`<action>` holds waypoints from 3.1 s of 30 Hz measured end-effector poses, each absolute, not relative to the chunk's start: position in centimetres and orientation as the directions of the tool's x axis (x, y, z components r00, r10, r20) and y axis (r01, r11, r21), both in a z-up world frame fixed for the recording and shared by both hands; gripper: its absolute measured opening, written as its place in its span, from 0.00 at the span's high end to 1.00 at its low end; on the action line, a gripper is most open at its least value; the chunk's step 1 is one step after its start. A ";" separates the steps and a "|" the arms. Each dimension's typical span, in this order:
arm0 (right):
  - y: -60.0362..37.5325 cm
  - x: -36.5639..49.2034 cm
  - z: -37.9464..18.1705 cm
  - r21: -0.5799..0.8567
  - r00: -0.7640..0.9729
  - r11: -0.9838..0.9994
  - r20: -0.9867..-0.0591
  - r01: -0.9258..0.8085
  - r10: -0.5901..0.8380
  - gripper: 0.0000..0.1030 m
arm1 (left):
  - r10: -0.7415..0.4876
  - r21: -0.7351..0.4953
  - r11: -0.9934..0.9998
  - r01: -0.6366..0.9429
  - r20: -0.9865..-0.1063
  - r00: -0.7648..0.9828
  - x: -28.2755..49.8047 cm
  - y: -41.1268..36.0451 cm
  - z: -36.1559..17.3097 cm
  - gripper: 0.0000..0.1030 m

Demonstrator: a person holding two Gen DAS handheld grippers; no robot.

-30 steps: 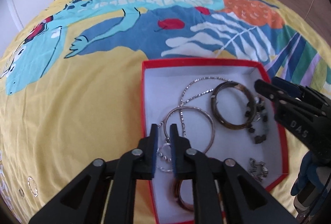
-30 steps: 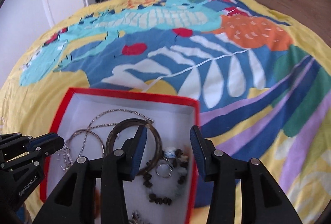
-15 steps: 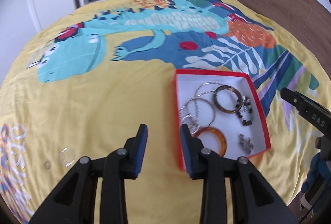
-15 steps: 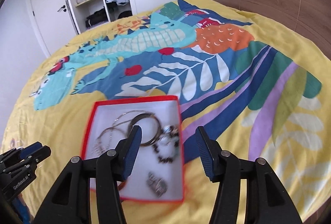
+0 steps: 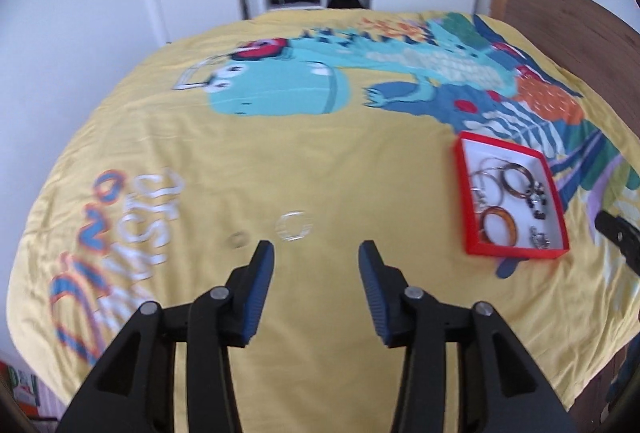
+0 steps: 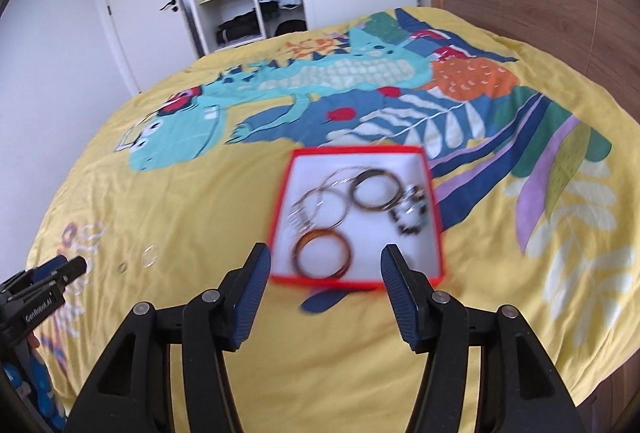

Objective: Organize jewelry
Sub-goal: 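Withdraw both tools from the red box toward the remaining rings, then grasp the small plain ring with the left tool while the right tool grasps the twisted silver hoop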

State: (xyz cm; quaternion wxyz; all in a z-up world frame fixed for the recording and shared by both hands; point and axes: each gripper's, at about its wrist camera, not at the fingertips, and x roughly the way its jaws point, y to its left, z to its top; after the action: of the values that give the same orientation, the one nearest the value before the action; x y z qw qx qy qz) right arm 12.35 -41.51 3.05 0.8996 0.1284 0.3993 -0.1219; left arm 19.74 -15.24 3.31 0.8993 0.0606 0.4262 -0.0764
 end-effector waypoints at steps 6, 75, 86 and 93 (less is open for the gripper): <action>-37.3 10.1 3.2 0.138 0.651 0.946 -0.753 0.294 -0.093 0.45 | -0.048 0.051 0.990 0.129 -0.748 0.661 16.6 -10.3 4.9 0.59; -20.7 32.3 -11.1 0.213 0.445 0.962 -0.855 -0.169 0.267 0.76 | -0.189 -0.080 0.969 0.235 -0.852 0.489 31.1 -4.6 -10.4 0.58; -19.1 35.1 -14.0 0.183 0.392 0.958 -0.883 -0.223 0.260 0.76 | -0.209 -0.109 0.965 0.238 -0.871 0.445 32.4 -4.2 -13.8 0.59; -18.4 35.9 -14.5 0.151 0.388 0.959 -0.891 -0.239 0.237 0.77 | -0.220 -0.132 0.966 0.221 -0.867 0.447 33.3 -3.8 -14.0 0.67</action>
State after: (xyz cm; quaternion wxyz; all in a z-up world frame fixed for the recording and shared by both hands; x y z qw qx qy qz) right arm 35.89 -18.39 -14.48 0.8332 -0.0011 0.5342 0.1430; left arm 33.31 -3.82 -13.95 0.8505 0.0004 0.5096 -0.1298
